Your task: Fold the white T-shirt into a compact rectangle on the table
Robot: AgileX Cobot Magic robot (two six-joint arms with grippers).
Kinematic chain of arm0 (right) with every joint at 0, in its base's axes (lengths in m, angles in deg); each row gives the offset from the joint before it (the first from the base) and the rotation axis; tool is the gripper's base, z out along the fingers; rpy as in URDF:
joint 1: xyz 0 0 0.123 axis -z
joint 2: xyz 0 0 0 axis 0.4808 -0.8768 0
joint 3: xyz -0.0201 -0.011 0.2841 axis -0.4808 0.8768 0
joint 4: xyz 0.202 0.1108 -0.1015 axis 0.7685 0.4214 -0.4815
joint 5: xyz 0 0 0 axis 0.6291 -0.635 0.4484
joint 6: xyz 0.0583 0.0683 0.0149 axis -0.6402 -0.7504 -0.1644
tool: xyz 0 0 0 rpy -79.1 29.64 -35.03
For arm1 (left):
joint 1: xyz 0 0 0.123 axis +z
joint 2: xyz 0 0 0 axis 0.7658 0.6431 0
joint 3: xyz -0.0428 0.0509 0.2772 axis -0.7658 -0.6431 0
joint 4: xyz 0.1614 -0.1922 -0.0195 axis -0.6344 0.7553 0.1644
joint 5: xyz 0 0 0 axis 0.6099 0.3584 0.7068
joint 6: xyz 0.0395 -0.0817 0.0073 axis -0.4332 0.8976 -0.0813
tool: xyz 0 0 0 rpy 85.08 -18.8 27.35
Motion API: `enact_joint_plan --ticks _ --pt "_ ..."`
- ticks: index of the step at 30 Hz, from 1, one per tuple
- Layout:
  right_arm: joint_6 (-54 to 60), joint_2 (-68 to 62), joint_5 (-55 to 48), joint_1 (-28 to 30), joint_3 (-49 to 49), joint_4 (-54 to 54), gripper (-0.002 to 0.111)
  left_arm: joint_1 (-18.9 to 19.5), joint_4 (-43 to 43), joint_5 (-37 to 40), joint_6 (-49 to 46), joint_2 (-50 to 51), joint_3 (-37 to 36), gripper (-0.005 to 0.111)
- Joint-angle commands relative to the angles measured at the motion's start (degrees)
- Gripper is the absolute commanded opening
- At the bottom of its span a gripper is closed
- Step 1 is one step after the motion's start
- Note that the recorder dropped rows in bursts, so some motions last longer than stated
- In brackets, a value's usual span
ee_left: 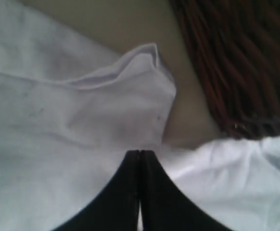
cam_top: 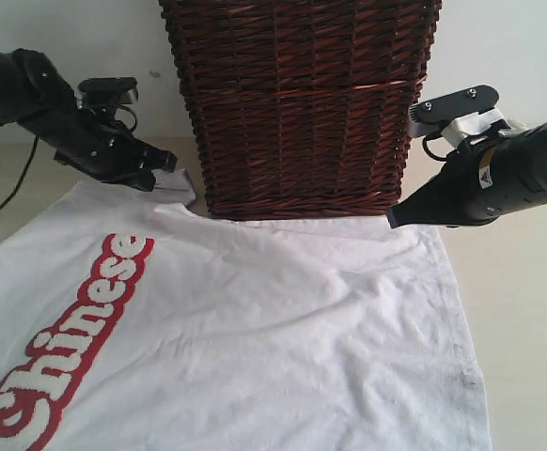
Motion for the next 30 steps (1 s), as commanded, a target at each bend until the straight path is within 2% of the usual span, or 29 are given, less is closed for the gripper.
enact_joint_plan --ticks 1,6,10,16,28,30 --pt "0.8 0.5 3.3 0.0 0.1 -1.2 0.0 0.4 0.8 7.4 1.3 7.7 11.6 0.0" --pt "0.8 0.5 3.5 0.0 0.1 -1.6 0.0 0.8 -3.7 11.4 4.6 13.6 18.7 0.0" --pt "0.8 0.5 4.5 0.0 0.1 -1.8 0.0 1.1 -7.4 12.1 6.3 15.0 20.1 0.0" --pt "0.8 0.5 4.2 0.0 0.1 -1.8 0.0 1.6 -7.6 5.5 8.9 17.0 21.5 0.0" --pt "0.8 0.5 3.8 0.0 0.1 -1.8 0.0 1.3 -10.9 2.9 11.6 19.8 30.3 0.0" --pt "0.8 0.5 3.8 0.0 0.1 -1.8 0.0 1.3 -12.9 2.0 14.5 20.0 32.2 0.0"
